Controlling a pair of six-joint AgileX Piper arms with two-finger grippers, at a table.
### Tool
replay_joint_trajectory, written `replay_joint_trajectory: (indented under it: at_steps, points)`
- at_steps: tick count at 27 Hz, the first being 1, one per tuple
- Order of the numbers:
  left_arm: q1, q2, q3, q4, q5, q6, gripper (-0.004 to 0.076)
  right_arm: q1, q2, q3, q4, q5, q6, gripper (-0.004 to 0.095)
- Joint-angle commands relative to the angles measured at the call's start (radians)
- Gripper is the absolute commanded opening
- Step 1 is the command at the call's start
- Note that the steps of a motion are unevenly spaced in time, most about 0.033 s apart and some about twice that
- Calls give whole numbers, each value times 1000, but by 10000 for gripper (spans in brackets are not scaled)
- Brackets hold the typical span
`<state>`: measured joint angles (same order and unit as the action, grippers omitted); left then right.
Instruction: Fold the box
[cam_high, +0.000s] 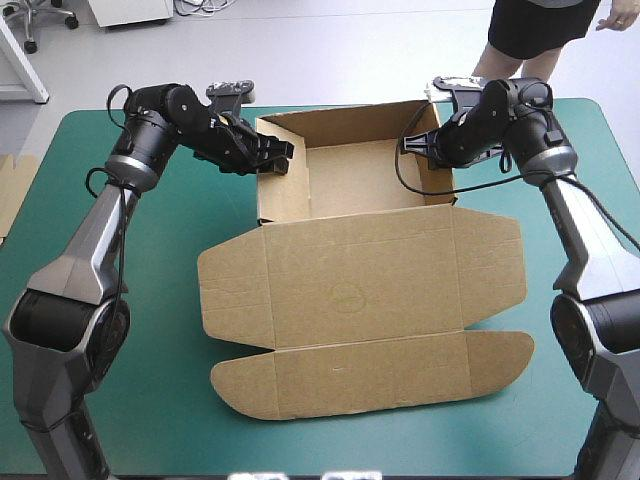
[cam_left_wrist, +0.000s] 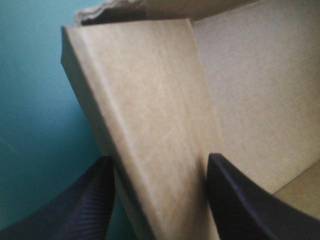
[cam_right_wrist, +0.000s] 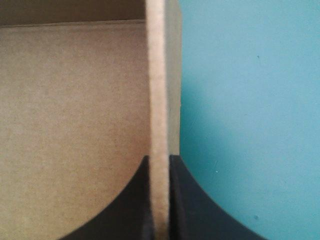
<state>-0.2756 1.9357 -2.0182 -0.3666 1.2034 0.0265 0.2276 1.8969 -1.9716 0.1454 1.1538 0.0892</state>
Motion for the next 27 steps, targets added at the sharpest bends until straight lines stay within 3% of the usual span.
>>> replay_joint_trajectory:
  at_steps: [1,6,10,14,21,27]
  points:
    - [-7,-41,-31,-3,-17,-27,331,3,-51,-27,58,-42,28,2]
    - [-11,-16,-54,45,-2,-35,326,16,-24,-27,34,-10,28,2]
    - [-24,33,-98,109,88,-52,326,33,-6,-32,6,0,45,2]
    - [-33,52,-123,140,83,-67,323,38,11,-37,-38,30,54,2]
    - [-34,74,-133,230,93,-111,200,42,27,-37,-60,22,56,2]
    - [-77,115,-133,241,93,-101,200,40,27,-37,-72,-19,63,2]
